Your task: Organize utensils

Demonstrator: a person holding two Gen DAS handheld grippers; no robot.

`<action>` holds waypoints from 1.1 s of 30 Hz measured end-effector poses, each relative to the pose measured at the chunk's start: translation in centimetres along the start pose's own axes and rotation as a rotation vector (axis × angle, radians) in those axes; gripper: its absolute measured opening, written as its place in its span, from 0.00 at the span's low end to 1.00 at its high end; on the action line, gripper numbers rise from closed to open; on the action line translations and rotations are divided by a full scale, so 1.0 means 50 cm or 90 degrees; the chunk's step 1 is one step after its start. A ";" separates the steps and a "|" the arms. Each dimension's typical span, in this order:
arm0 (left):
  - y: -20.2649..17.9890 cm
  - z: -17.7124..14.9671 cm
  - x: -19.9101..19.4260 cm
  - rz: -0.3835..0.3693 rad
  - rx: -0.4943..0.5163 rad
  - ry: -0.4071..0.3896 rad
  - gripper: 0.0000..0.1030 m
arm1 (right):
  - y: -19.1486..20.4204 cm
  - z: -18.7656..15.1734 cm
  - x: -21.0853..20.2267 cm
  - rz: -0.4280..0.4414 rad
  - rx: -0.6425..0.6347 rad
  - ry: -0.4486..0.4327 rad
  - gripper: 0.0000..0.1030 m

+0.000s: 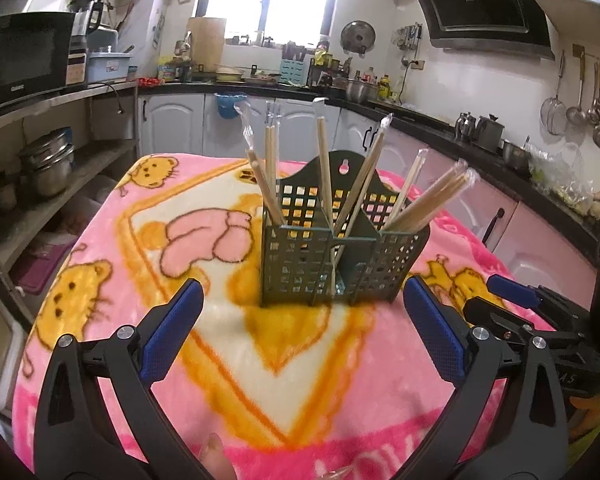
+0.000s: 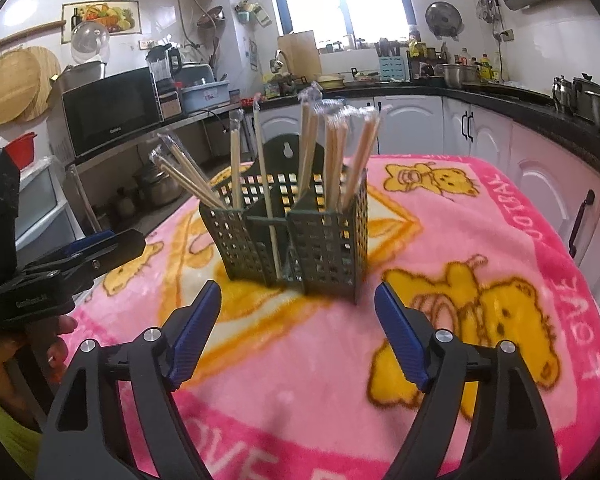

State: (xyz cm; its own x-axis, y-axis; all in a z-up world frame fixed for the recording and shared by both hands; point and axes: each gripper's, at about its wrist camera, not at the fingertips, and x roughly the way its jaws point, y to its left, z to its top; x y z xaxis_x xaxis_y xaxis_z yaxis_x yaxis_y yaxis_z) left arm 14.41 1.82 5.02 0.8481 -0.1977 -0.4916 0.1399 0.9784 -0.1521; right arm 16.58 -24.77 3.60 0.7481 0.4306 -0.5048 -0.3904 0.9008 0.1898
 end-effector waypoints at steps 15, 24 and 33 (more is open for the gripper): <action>-0.020 -0.051 0.007 0.020 0.003 -0.009 0.90 | -0.020 -0.058 -0.007 -0.032 0.007 -0.007 0.84; -0.034 -0.073 -0.003 0.021 0.014 -0.041 0.90 | -0.019 -0.069 -0.031 -0.047 -0.007 -0.066 0.90; -0.040 -0.085 -0.008 0.039 0.025 -0.075 0.90 | -0.017 -0.081 -0.046 -0.057 -0.008 -0.112 0.93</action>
State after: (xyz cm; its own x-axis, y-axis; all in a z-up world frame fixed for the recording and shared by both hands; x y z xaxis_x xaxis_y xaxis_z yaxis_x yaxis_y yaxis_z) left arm 11.61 -0.31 1.90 0.9092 -0.1311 -0.3952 0.1038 0.9905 -0.0898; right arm 13.02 -26.77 1.19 0.8623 0.3520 -0.3640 -0.3231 0.9360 0.1398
